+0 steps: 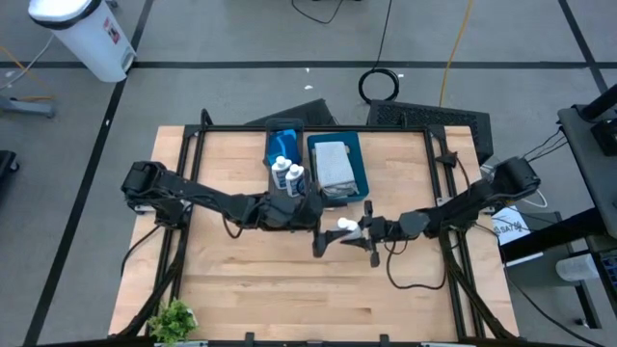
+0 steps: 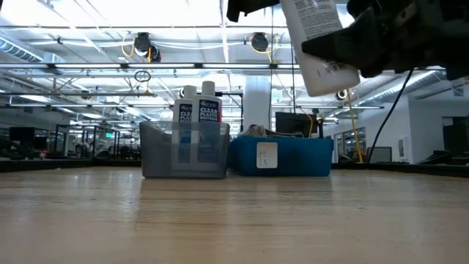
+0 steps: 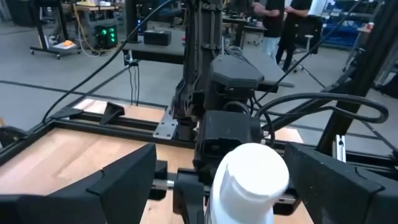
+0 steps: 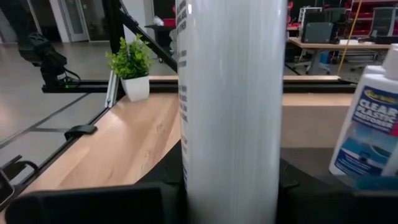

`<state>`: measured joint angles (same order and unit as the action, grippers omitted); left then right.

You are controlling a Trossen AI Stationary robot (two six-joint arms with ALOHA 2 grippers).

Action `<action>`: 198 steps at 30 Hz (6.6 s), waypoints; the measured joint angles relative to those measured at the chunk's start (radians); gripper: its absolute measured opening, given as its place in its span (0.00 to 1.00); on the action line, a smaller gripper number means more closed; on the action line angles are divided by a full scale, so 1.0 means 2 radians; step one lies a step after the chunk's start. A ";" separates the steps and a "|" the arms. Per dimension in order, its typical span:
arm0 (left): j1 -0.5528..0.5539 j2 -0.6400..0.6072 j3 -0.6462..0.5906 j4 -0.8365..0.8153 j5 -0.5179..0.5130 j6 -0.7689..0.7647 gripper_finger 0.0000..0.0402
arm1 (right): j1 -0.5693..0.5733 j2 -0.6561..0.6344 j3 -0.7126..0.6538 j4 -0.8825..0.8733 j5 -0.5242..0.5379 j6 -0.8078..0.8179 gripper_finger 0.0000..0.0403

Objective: Pick & Place Kitchen Items
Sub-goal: Put the white plastic restorer bottle into the bottom black bin, then return to Home Position

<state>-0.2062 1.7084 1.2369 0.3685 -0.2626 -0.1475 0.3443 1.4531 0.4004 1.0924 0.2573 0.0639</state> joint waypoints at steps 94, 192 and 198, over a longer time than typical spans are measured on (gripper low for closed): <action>0.045 -0.149 -0.188 -0.211 -0.173 -0.120 0.35 | 0.009 -0.101 -0.002 -0.115 0.027 0.001 0.71; 0.088 -0.832 -0.605 -0.174 0.031 0.032 0.74 | -0.025 -0.725 -0.188 -0.444 0.015 -0.040 0.71; 0.088 -0.828 -0.605 -0.174 0.031 0.028 0.74 | -0.036 -0.719 -0.191 -0.479 0.015 -0.047 0.71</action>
<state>-0.0299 0.0522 0.0277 0.0204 -0.2008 -0.0912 0.2729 0.0146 0.0190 0.1339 0.2876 -0.0300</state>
